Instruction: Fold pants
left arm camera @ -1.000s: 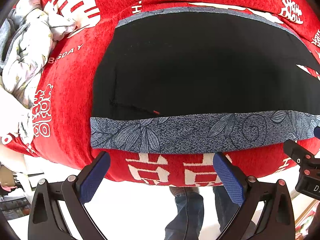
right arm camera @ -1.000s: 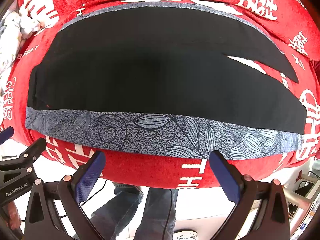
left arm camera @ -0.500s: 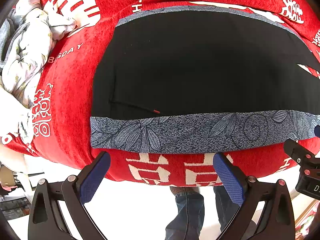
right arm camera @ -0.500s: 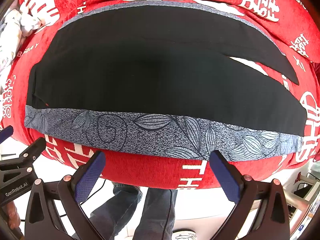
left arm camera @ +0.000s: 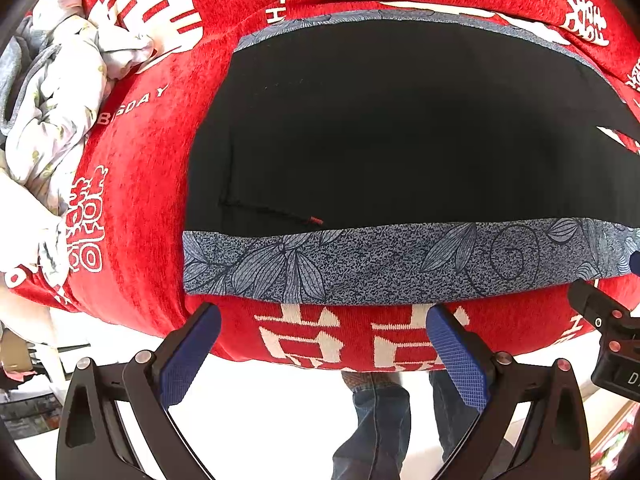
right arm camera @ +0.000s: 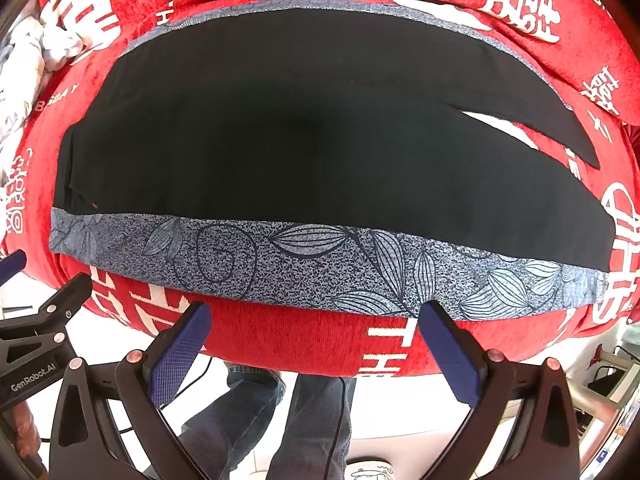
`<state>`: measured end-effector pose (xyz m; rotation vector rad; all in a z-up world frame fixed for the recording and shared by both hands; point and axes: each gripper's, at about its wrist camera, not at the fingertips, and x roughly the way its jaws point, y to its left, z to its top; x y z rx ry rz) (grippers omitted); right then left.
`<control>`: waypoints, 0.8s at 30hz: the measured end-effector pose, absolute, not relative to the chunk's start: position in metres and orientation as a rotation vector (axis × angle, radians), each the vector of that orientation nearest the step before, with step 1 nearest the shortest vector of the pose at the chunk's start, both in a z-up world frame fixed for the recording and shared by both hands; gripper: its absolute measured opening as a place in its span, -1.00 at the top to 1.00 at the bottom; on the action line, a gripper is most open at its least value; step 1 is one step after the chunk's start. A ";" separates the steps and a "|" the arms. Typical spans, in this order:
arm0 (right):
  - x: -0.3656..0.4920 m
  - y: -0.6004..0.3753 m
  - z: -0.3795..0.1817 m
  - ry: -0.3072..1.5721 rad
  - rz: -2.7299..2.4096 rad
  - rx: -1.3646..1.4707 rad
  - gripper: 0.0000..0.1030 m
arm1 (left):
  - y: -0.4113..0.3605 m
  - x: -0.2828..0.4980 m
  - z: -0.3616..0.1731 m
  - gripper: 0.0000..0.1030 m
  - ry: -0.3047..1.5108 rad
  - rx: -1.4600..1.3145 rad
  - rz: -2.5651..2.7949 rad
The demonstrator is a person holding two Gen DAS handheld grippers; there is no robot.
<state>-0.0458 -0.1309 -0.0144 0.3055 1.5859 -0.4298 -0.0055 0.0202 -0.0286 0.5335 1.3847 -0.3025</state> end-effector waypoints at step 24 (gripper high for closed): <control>-0.053 -0.130 -0.029 1.604 -0.422 0.329 -1.00 | 0.033 -0.001 -0.042 -1.00 1.414 0.509 -0.284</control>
